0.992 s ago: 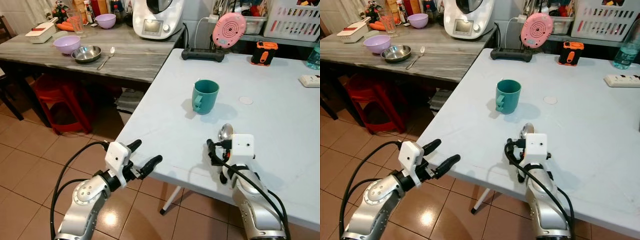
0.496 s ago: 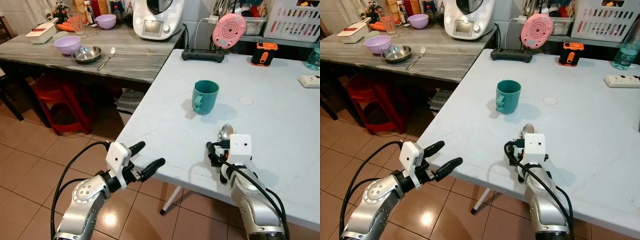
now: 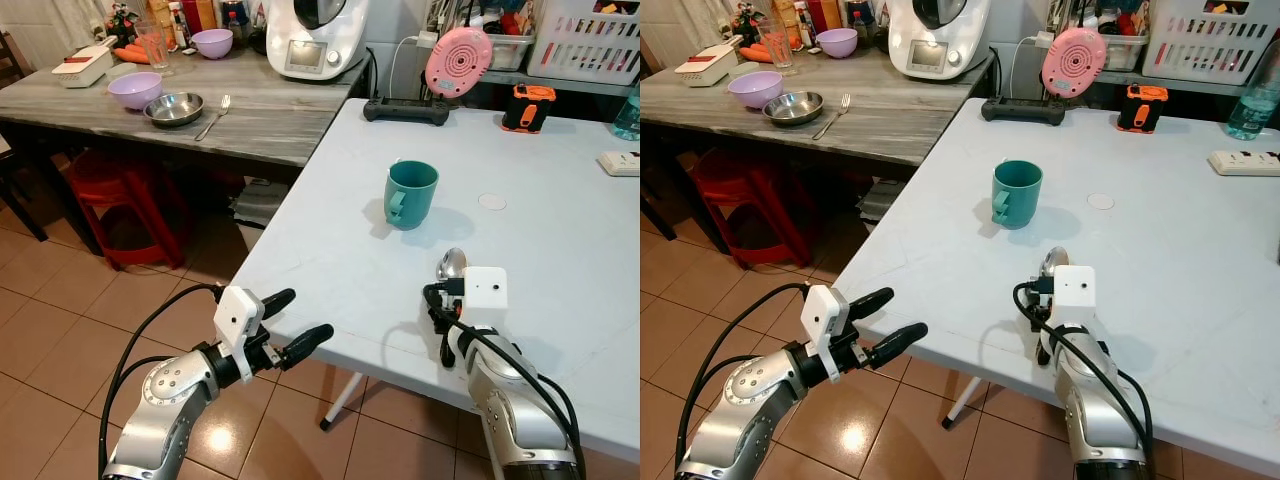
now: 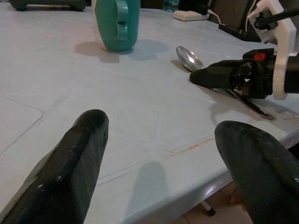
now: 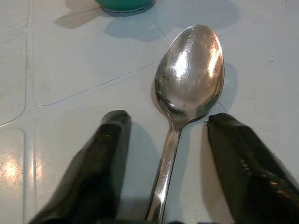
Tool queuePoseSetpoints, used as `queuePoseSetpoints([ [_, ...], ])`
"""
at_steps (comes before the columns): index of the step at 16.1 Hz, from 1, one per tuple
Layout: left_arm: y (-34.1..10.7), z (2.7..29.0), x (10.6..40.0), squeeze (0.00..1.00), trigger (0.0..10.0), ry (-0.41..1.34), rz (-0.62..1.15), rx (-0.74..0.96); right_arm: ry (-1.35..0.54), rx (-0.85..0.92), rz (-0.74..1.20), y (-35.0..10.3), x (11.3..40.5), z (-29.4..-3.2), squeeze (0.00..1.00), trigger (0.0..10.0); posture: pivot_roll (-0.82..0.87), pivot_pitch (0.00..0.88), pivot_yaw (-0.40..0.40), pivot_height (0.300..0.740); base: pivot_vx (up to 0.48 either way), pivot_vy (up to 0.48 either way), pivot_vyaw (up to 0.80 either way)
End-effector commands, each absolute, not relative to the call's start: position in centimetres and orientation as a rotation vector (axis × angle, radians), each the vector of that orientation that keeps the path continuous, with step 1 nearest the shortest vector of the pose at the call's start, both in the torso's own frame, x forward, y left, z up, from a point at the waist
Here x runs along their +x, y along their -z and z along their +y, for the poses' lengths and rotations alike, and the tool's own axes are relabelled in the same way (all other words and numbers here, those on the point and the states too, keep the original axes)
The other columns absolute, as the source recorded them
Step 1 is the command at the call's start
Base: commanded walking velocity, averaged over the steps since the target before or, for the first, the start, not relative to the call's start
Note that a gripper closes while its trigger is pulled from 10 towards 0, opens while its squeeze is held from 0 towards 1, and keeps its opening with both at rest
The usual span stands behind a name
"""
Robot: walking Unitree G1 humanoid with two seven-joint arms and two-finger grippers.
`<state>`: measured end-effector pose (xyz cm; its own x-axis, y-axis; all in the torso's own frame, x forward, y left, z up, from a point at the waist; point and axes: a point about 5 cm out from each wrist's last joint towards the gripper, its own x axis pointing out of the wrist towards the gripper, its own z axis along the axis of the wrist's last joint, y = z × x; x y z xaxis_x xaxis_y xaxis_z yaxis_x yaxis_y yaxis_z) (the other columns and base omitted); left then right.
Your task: Setting the table
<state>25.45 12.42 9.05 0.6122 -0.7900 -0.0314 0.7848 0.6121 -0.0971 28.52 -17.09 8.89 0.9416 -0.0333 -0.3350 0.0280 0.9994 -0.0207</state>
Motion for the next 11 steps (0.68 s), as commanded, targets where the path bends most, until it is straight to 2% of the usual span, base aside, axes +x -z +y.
queuePoseSetpoints([
  [1,-9.56,12.39,25.47,0.0,10.0,0.941,0.07,-0.061,0.03,-0.005,0.491,-6.28,27.32,-17.18,0.0,0.7,-0.08,0.063,0.052,0.74,0.0,0.0,0.0],
  [4,-9.52,12.27,25.22,0.0,10.0,0.96,0.075,-0.063,0.036,-0.01,0.509,-6.1,27.23,-17.45,0.0,0.5,-0.08,0.063,0.052,0.74,0.0,0.0,0.0],
  [6,-9.36,12.36,24.99,0.0,10.0,0.965,0.079,-0.062,0.041,-0.007,0.515,-6.08,27.23,-17.45,0.0,0.0,-0.08,0.058,0.049,0.74,0.0,0.0,0.0],
  [11,-8.93,12.34,24.86,0.0,10.0,0.965,0.089,-0.066,0.067,0.029,0.55,-5.7,27.0,-17.72,0.0,0.0,-0.08,0.058,0.049,0.74,0.0,0.0,0.0],
])
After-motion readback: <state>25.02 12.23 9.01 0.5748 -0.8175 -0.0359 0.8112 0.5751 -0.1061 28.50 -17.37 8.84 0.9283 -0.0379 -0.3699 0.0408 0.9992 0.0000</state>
